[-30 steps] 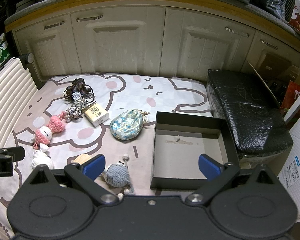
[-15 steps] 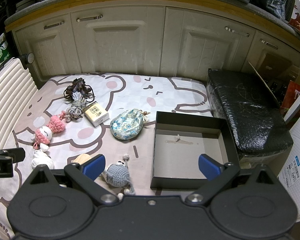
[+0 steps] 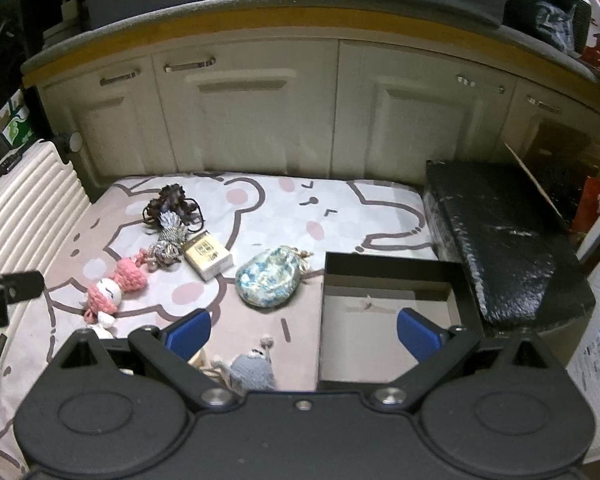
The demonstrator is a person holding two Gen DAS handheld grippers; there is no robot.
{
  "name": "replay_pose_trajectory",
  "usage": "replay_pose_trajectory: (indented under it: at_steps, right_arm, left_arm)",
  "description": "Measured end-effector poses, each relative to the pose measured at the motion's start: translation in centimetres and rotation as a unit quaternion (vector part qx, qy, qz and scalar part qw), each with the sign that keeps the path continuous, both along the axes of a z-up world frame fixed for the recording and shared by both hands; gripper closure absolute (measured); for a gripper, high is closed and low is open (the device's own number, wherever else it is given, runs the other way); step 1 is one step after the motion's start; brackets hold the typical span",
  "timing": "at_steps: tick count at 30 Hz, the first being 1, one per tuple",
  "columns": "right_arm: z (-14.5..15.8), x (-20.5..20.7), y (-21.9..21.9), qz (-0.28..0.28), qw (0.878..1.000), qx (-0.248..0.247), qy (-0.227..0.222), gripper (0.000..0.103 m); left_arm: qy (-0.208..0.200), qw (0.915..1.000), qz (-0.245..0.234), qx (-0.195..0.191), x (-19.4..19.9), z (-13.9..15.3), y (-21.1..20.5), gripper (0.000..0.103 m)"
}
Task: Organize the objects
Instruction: 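Grasp the grey crocheted mouse with the right gripper while the left grasps the white yarn ball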
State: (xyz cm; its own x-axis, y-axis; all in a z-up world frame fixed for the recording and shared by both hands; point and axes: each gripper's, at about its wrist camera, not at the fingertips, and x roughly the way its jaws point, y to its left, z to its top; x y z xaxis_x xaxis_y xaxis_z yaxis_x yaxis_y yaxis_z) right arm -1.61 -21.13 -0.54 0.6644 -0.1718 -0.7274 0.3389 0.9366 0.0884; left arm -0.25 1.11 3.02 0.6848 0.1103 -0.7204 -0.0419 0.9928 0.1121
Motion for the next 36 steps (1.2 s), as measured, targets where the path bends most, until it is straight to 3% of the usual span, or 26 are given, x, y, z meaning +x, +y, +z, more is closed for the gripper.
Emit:
replay_pose_trajectory:
  at_steps: [11,18,23,30,36]
  right_arm:
    - [2.9,3.8,0.4,0.011,0.999,-0.011,-0.044,0.002]
    - [1.7,6.3,-0.5,0.011,0.998,0.0,-0.065,0.001]
    - [-1.6,8.0,-0.4,0.046,0.998,0.002,-0.047,0.0]
    - [-6.5,8.9,0.6,0.107,0.994,0.004,0.006,0.001]
    - [-10.1,9.4,0.8,0.143,0.987,0.003,0.073,0.012]
  left_arm:
    - [-0.057,0.9976,0.033,0.022,2.3,3.4,1.8,0.0]
    - [-0.084,0.9944,0.059,0.025,4.8,3.4,2.8,0.0]
    - [-0.048,0.996,0.067,0.035,6.9,1.0,3.1,0.0]
    - [0.029,0.9968,0.072,0.017,8.7,-4.1,4.8,0.0]
    - [0.054,0.9969,0.057,0.006,8.7,-6.5,5.5,0.0]
